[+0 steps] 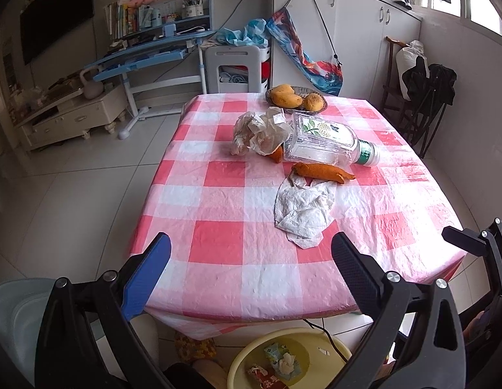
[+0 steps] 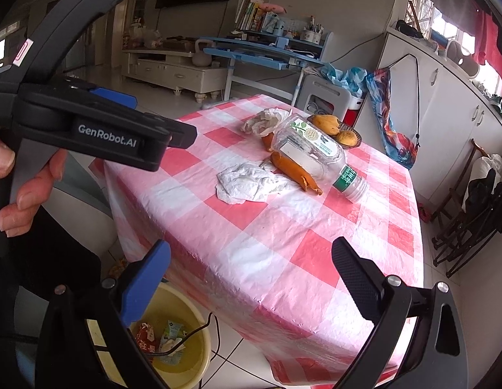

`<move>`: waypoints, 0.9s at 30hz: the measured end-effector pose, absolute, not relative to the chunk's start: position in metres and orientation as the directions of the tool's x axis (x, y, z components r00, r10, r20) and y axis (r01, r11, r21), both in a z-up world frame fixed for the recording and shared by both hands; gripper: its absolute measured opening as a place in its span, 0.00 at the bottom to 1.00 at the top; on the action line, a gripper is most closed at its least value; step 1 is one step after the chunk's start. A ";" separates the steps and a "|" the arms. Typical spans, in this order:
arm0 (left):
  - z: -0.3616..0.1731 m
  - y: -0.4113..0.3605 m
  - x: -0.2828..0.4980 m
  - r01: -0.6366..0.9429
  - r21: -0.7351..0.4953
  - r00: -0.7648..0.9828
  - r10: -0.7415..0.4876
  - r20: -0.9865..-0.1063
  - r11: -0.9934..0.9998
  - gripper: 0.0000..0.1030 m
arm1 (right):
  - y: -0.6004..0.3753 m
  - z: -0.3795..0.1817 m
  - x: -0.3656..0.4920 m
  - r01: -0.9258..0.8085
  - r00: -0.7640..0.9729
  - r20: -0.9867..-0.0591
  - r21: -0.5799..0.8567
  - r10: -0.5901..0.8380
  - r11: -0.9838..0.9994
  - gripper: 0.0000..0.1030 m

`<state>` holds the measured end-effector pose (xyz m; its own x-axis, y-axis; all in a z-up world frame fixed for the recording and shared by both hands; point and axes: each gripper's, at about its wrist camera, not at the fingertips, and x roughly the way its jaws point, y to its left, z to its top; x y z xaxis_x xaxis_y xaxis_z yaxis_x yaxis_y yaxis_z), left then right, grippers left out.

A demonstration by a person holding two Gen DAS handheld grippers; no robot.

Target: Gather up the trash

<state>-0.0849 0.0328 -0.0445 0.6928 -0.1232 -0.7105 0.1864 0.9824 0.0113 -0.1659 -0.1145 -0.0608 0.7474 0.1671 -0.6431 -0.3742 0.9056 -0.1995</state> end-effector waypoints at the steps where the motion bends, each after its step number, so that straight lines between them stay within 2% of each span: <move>1: -0.044 0.033 -0.085 0.186 0.013 0.693 -0.122 -0.710 0.982 0.93 | -0.114 -0.061 -0.166 -0.374 0.748 -0.642 -0.201 0.167 0.905 0.92; 27: -0.045 0.033 -0.084 0.187 0.013 0.689 -0.122 -0.714 0.982 0.93 | -0.110 -0.060 -0.168 -0.380 0.748 -0.643 -0.213 0.164 0.900 0.92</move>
